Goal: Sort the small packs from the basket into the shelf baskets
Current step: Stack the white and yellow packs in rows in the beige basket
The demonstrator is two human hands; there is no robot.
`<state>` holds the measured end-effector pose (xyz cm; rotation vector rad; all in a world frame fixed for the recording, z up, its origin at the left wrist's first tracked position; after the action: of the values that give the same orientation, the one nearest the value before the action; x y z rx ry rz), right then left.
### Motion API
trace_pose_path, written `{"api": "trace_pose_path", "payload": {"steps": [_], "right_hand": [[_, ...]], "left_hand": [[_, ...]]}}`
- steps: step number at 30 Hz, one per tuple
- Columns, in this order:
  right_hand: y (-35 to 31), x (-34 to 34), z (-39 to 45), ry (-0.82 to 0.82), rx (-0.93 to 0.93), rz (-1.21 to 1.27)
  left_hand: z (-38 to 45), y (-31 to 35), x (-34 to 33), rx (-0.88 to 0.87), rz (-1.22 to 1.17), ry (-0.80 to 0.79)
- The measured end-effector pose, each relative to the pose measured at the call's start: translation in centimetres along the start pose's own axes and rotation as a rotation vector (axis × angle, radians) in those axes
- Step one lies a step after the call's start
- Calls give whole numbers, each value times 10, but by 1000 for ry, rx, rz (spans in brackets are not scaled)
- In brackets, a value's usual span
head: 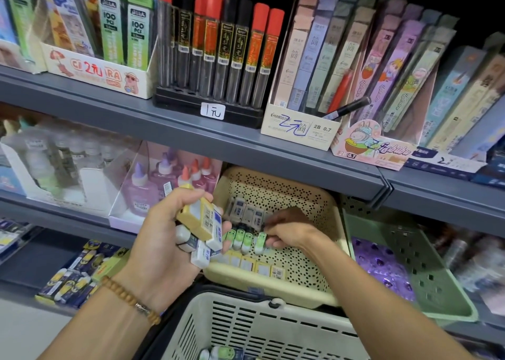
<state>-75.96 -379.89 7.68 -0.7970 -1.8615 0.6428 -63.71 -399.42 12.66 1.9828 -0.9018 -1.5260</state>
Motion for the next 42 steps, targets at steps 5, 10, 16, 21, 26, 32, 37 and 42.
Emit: {"api": "trace_pose_path", "payload": {"steps": [5,10,16,21,26,32,37,42], "right_hand": [[2,-8,2,-87,15,-145],[-9,1,-19,32,182,-25],[-38,6,-75,-330,395,438],[-44,8,-98,-460,482,326],[-37,13,-90,-440,461,415],[3,34,-47,-60,141,113],[14,21,-16,-89,-14,-223],[1,-2,-1,-166,-33,-408]], "left_hand": [[-4,-1,-6,78,37,-100],[-13,-14,-16,252,55,-279],[-25,-38,-25,419,108,-480],[-33,-51,-29,483,130,-560],[-34,-49,-26,489,109,-504],[-31,-29,-13,356,3,-298],[-25,-13,-3,240,-78,-149],[-25,-10,-4,211,-143,-97]]}}
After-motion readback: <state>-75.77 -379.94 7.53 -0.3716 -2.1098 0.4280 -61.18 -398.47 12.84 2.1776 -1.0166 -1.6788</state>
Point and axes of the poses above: each hand's wrist, its own z-axis towards the middle knuckle, its own x-axis out of the back of the hand, y = z × x, the point moved 3 cm from there along z, towards the middle knuckle, and after that the axes turned 1 degree about x, right-handed, at the moved point
